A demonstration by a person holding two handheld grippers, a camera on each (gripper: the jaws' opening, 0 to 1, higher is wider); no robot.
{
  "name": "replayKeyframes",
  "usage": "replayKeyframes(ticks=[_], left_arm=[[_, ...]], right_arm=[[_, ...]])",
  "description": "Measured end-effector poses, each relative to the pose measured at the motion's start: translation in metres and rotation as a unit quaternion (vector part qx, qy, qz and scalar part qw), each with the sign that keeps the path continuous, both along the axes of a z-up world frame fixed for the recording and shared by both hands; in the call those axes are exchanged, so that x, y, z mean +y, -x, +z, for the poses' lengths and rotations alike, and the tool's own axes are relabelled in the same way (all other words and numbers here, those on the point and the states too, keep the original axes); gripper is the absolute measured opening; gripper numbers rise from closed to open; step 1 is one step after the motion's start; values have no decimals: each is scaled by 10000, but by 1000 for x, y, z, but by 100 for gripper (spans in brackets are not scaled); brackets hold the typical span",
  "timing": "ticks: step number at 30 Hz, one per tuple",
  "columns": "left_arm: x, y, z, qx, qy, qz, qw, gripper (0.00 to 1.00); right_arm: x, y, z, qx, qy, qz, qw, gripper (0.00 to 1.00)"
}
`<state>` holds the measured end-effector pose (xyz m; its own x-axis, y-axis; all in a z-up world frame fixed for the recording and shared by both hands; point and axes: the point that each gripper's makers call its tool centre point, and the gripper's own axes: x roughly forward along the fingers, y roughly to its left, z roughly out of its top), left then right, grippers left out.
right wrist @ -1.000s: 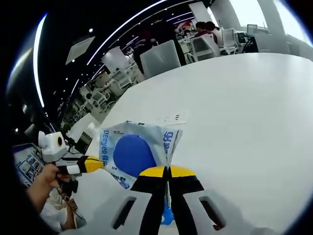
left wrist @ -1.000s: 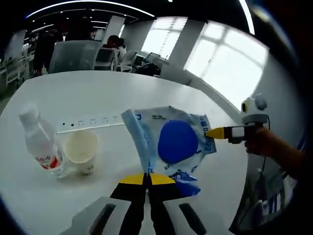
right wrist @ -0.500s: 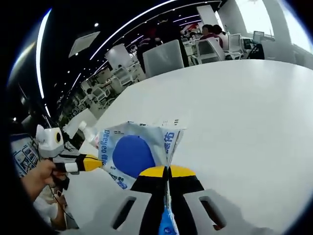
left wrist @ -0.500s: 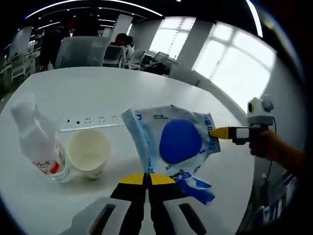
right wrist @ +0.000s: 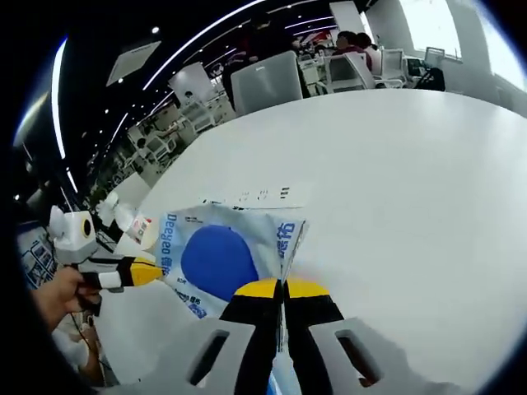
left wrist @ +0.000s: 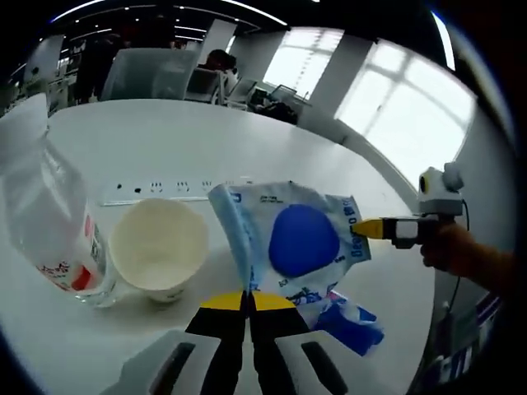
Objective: Arrange the tabletop items into an orderly group along one side of the table until the central work area is clear of visible clutter.
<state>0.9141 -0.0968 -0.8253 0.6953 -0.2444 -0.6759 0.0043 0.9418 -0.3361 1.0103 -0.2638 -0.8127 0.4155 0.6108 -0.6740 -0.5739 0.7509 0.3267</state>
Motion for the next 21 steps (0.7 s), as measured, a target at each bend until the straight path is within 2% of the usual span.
replayKeyframes(ticks=[8, 13, 21], left_arm=[[5, -7, -17, 117, 79, 139, 9998, 0], [9, -8, -27, 221, -2, 214, 9995, 0], [13, -10, -29, 180, -24, 307, 9994, 0]], right_arm=[[8, -8, -19, -28, 110, 156, 9998, 0], [13, -12, -35, 68, 169, 232, 9996, 0], [14, -14, -41, 72, 204, 286, 9994, 0]])
